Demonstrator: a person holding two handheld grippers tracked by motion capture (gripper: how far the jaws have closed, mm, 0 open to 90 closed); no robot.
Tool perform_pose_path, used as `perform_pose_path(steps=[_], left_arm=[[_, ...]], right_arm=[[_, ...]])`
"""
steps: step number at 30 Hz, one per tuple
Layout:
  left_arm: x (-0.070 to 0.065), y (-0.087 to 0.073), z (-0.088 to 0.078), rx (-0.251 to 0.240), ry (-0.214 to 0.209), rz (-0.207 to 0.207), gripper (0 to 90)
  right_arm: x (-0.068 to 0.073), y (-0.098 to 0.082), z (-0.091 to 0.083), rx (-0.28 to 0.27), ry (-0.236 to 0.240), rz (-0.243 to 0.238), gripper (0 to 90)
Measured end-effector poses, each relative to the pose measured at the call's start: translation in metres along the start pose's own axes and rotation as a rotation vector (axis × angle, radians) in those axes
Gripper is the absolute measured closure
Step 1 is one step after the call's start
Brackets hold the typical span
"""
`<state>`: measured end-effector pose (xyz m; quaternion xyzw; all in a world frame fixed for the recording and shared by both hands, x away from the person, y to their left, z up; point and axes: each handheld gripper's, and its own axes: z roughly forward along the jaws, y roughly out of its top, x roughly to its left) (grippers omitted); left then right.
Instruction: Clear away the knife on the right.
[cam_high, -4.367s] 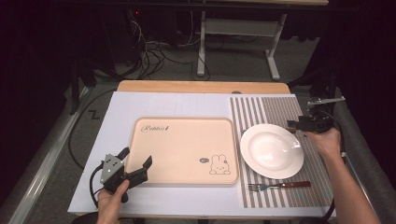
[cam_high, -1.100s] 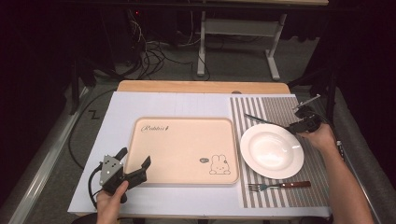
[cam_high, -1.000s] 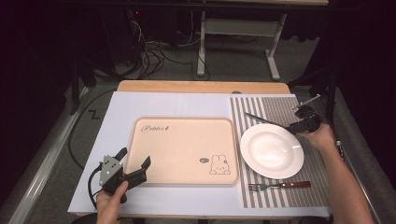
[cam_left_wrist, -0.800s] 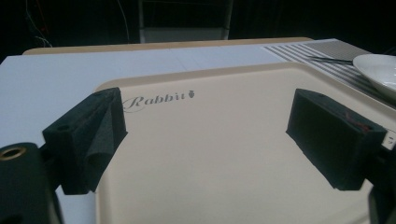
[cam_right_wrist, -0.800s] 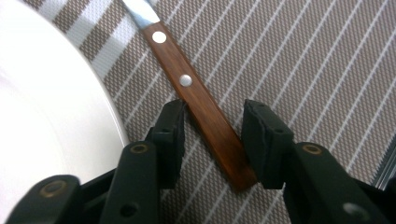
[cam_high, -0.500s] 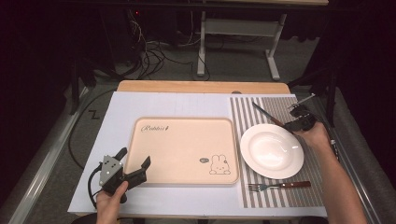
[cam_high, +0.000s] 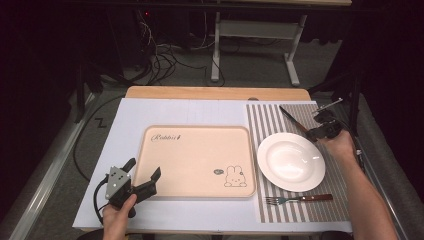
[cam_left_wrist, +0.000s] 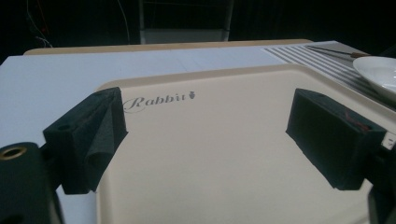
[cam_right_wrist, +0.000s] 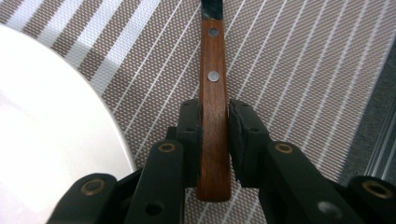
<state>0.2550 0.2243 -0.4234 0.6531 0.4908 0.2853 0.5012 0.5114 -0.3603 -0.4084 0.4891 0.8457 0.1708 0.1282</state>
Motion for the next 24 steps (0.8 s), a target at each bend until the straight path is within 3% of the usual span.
perform_pose_path(steps=[4,9,12,15,20,24], left_arm=[[0.003,0.000,0.000,-0.002,-0.002,-0.014,12.9],[0.002,0.000,-0.002,-0.007,-0.012,-0.001,13.0],[0.002,0.000,-0.004,-0.013,-0.026,-0.019,12.6],[-0.001,-0.001,-0.005,0.001,-0.037,0.024,12.5],[0.002,-0.002,-0.001,0.017,-0.056,0.008,12.7],[0.002,-0.003,0.001,0.025,-0.053,0.011,12.7]], right_arm=[[0.003,0.001,-0.016,-0.040,0.001,0.017,77.6],[0.011,0.002,-0.025,-0.070,0.012,0.030,77.6],[0.026,0.004,-0.036,-0.088,0.018,0.016,77.6],[0.036,0.006,-0.042,-0.099,0.031,0.008,77.6],[0.060,0.010,-0.057,-0.133,0.047,-0.016,77.6],[0.071,0.009,-0.065,-0.156,0.053,-0.031,77.6]])
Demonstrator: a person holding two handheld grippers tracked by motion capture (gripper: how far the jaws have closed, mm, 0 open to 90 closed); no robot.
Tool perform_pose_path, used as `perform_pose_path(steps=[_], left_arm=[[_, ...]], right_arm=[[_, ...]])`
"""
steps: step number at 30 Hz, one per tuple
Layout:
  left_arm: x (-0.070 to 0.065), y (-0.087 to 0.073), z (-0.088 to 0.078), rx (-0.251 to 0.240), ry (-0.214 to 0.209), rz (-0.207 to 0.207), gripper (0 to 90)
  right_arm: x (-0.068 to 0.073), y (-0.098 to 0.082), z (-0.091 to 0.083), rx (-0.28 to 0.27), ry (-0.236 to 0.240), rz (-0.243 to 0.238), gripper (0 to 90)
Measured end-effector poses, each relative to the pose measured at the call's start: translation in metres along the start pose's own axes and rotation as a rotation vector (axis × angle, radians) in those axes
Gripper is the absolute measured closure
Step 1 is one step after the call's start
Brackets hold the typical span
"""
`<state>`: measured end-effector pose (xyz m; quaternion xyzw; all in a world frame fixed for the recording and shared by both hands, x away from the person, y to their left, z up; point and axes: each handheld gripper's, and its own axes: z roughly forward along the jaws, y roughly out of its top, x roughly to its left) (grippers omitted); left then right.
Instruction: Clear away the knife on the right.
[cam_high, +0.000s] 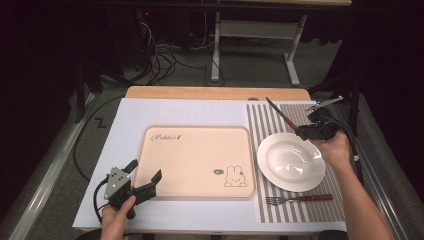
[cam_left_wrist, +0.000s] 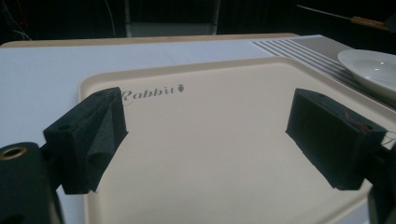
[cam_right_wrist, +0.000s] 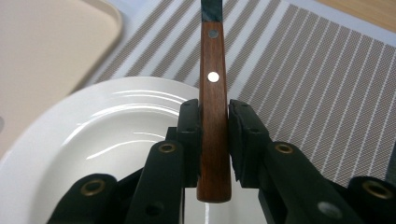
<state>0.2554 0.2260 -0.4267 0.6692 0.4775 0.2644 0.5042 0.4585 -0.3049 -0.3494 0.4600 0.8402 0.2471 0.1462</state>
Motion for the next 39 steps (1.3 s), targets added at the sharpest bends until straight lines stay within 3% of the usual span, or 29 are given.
perform_pose_path(steps=[3,4,9,12,18,30,39], left_arm=[[0.000,0.000,0.000,-0.003,0.006,-0.006,12.7],[0.000,0.000,0.000,-0.005,0.003,-0.016,12.8],[0.003,0.001,-0.001,-0.013,0.003,-0.032,12.8],[0.006,0.001,0.001,-0.016,0.007,-0.064,12.9],[0.008,0.004,0.005,-0.011,-0.006,-0.030,13.1],[0.006,0.006,0.008,-0.008,-0.023,-0.015,13.4],[0.006,0.008,0.008,-0.012,-0.025,0.003,13.5]], right_arm=[[0.013,-0.001,-0.009,-0.016,0.010,-0.015,77.5],[0.023,-0.003,-0.017,-0.029,0.023,-0.029,77.6],[0.037,-0.006,-0.022,-0.034,0.045,-0.060,77.6],[0.045,-0.007,-0.017,-0.022,0.072,-0.075,77.6],[0.061,-0.006,-0.011,-0.011,0.092,-0.101,77.6],[0.125,-0.010,0.007,0.023,0.176,-0.181,77.5],[0.150,-0.009,0.022,0.060,0.183,-0.206,77.5]])
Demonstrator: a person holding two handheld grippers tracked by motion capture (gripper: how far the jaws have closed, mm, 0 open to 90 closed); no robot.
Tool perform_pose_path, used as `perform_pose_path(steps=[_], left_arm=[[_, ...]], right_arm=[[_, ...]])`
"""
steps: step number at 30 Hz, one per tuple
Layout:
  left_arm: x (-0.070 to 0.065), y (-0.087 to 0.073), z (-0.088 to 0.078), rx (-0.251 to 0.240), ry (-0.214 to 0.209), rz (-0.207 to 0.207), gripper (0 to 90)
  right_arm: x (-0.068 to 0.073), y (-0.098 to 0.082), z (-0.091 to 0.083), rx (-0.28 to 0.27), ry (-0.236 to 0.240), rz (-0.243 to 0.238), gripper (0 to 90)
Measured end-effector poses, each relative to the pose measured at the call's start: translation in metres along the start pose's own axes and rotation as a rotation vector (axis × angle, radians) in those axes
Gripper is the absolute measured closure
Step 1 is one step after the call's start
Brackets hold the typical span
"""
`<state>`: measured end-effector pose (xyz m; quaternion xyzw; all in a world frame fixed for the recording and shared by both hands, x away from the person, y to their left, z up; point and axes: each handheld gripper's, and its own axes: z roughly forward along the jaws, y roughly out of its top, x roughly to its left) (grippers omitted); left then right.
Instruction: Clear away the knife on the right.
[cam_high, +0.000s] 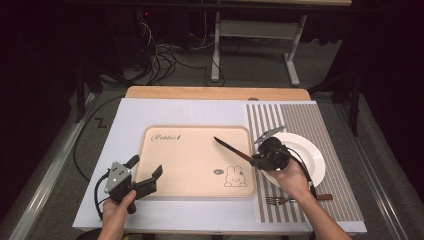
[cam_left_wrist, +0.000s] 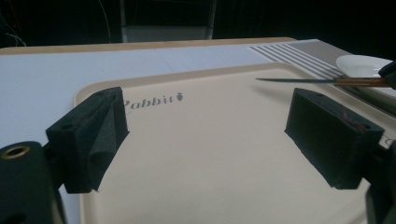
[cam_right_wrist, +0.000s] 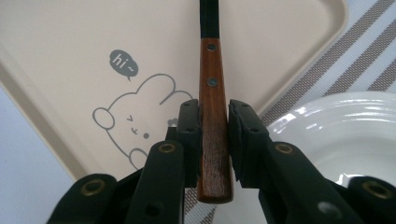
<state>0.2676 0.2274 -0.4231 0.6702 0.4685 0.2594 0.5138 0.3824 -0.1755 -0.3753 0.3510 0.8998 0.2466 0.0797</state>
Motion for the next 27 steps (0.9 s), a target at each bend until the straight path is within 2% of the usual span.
perform_pose_path(steps=[3,7,13,15,19,27], left_arm=[[0.000,0.001,0.000,-0.005,0.001,0.003,13.5],[0.000,0.001,0.000,-0.003,0.004,0.002,13.5],[-0.002,0.001,-0.001,-0.006,-0.010,0.015,13.5],[-0.004,0.002,0.000,-0.005,-0.018,0.028,13.6],[-0.003,0.002,-0.001,-0.007,-0.018,0.022,13.5],[-0.003,0.002,-0.001,-0.005,-0.020,0.018,13.5]], right_arm=[[0.008,0.006,0.008,0.013,0.001,-0.018,77.4],[0.012,0.011,0.014,0.023,0.007,-0.019,77.4],[0.023,0.015,0.024,0.068,-0.015,-0.022,77.3],[0.024,0.016,0.027,0.080,-0.026,-0.035,77.2],[0.026,0.014,0.031,0.094,-0.039,-0.039,77.1],[0.027,0.008,0.041,0.124,-0.029,-0.033,76.4]])
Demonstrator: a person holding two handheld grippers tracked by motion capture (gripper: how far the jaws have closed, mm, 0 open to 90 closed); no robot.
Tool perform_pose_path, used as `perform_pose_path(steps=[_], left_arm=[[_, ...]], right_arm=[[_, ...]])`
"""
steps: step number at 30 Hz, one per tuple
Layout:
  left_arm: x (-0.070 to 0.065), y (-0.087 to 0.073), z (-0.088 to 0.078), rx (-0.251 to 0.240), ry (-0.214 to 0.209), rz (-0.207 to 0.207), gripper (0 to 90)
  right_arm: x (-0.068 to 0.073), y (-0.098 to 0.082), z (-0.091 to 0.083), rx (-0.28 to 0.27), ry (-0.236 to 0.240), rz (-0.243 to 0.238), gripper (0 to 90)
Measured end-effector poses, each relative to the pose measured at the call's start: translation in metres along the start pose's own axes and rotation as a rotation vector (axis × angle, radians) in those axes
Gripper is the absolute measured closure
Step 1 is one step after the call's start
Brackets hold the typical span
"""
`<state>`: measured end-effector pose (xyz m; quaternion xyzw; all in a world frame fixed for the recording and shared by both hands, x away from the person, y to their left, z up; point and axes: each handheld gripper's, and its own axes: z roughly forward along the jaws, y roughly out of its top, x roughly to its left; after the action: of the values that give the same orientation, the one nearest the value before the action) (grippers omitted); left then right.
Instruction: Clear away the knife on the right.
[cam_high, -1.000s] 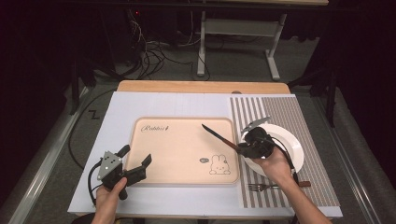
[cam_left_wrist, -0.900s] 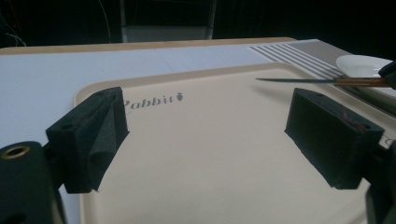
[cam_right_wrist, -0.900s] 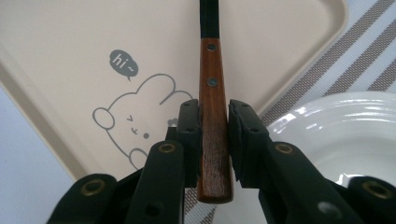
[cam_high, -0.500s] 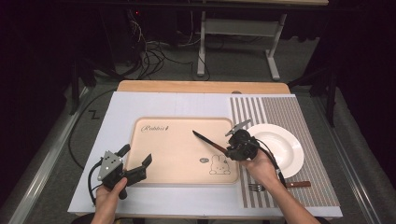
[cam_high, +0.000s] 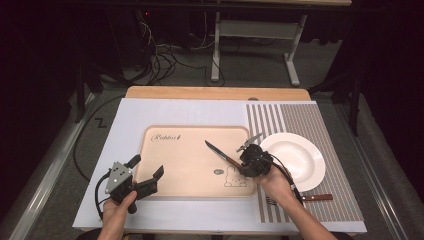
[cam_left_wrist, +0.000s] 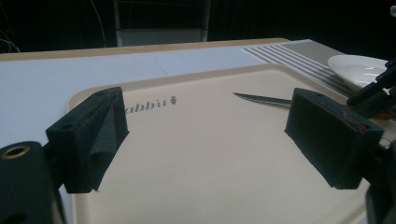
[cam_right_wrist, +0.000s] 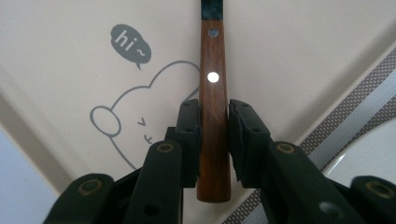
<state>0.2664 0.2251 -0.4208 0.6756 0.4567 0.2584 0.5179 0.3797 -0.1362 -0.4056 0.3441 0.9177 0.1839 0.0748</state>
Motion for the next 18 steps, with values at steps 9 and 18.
perform_pose_path(steps=[9,18], left_arm=[[0.001,0.001,-0.001,-0.007,-0.001,-0.005,13.5],[0.001,0.000,0.000,-0.007,-0.005,-0.021,13.7]], right_arm=[[0.000,-0.008,0.007,0.011,-0.005,-0.014,69.5],[0.001,0.001,-0.004,-0.098,-0.023,-0.032,76.0]])
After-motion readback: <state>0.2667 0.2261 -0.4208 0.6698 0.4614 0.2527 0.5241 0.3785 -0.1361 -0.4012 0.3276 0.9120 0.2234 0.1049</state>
